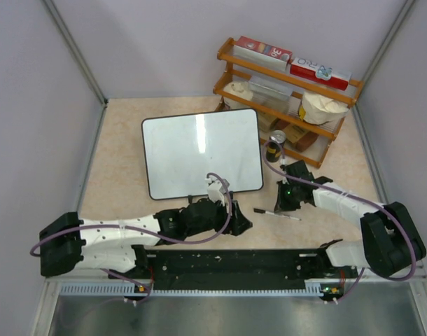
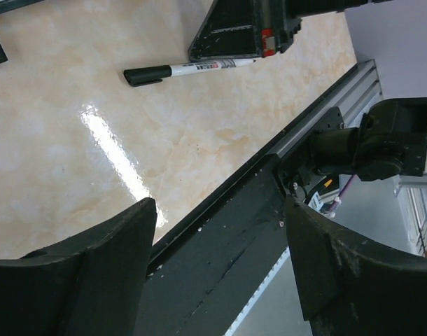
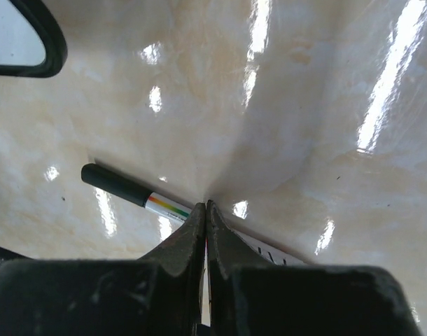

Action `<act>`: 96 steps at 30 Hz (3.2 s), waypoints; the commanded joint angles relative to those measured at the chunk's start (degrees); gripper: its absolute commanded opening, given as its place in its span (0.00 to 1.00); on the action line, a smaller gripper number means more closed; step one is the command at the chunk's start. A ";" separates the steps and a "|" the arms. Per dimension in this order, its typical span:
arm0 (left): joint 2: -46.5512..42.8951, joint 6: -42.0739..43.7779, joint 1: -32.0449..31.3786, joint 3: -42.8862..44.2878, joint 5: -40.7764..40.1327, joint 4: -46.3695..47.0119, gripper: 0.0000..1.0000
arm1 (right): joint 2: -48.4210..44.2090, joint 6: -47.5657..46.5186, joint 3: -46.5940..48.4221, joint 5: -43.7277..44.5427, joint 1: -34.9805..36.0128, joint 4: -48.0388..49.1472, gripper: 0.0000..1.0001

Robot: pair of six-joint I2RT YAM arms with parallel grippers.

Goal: Write a sentence on the whiteboard
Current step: Adjust the whiteboard marker at the corner of the board, then pick up the whiteboard marker from the corner of the board.

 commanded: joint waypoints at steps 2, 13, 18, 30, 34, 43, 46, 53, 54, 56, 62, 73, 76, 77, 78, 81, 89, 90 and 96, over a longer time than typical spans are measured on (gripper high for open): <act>7.74 -0.88 0.14 0.95 3.70 6.51 0.70 | -4.09 0.78 0.10 -3.42 0.86 -2.25 0.00; 28.32 0.61 0.23 12.98 6.43 9.69 0.02 | -3.04 0.61 -0.25 -0.08 0.95 -2.69 0.00; 33.67 0.52 0.85 16.42 4.93 7.06 0.00 | -2.95 0.87 -0.60 -0.35 0.86 -2.51 0.00; 37.20 0.70 6.29 18.61 1.95 2.49 0.00 | -1.72 0.96 -1.21 -1.92 3.06 -1.99 0.00; 38.26 2.27 7.26 20.72 1.34 0.47 0.00 | -2.60 1.14 -1.65 -3.60 4.02 -1.63 0.00; 40.10 4.56 7.26 25.74 0.45 -4.90 0.00 | -5.24 1.58 -2.09 -5.80 4.91 -1.63 0.00; 38.62 5.62 7.18 24.07 1.59 -3.68 0.00 | -6.64 1.93 -2.00 -3.69 4.90 -1.81 0.00; 25.45 5.18 7.00 13.00 1.51 3.80 0.01 | -12.79 0.52 0.45 -0.88 4.91 -4.53 0.15; 24.12 5.27 7.09 11.43 1.16 2.93 0.02 | -13.58 0.00 0.46 -0.79 4.91 -4.62 0.28; 20.44 5.36 7.09 10.36 0.37 1.35 0.10 | -13.33 -0.53 0.37 -1.74 4.99 -4.45 0.41; 10.07 5.45 7.09 4.92 1.41 0.55 0.48 | -8.41 -2.11 1.50 -1.68 8.93 -3.57 0.66; -9.63 3.69 7.61 -4.84 -0.42 1.17 0.74 | 3.72 -0.89 4.67 10.70 17.12 -5.76 0.29; -16.66 2.90 7.70 -6.95 -4.27 -1.64 0.78 | 6.79 0.43 5.64 14.49 20.10 -6.90 0.23; -20.50 2.90 7.79 -8.00 -4.82 -2.17 0.80 | 7.76 0.87 5.99 15.46 20.89 -7.17 0.21; -22.46 2.90 7.88 -8.36 -5.52 -3.83 0.82 | 9.25 1.57 6.17 16.34 21.51 -7.52 0.16; -29.49 3.07 8.32 -9.51 -7.46 -6.12 0.89 | 12.50 2.28 7.48 19.69 23.54 -8.66 0.00; -32.76 4.48 8.41 -6.52 -6.85 -17.03 0.91 | 4.10 2.80 9.86 18.99 23.98 -9.98 0.00; -32.41 4.91 8.41 -6.52 -6.06 -16.85 0.91 | 2.34 3.07 10.21 18.82 23.98 -9.98 0.00; -25.92 7.28 8.49 -5.55 0.69 -10.28 0.90 | -11.90 4.65 14.34 18.81 23.98 -9.72 0.00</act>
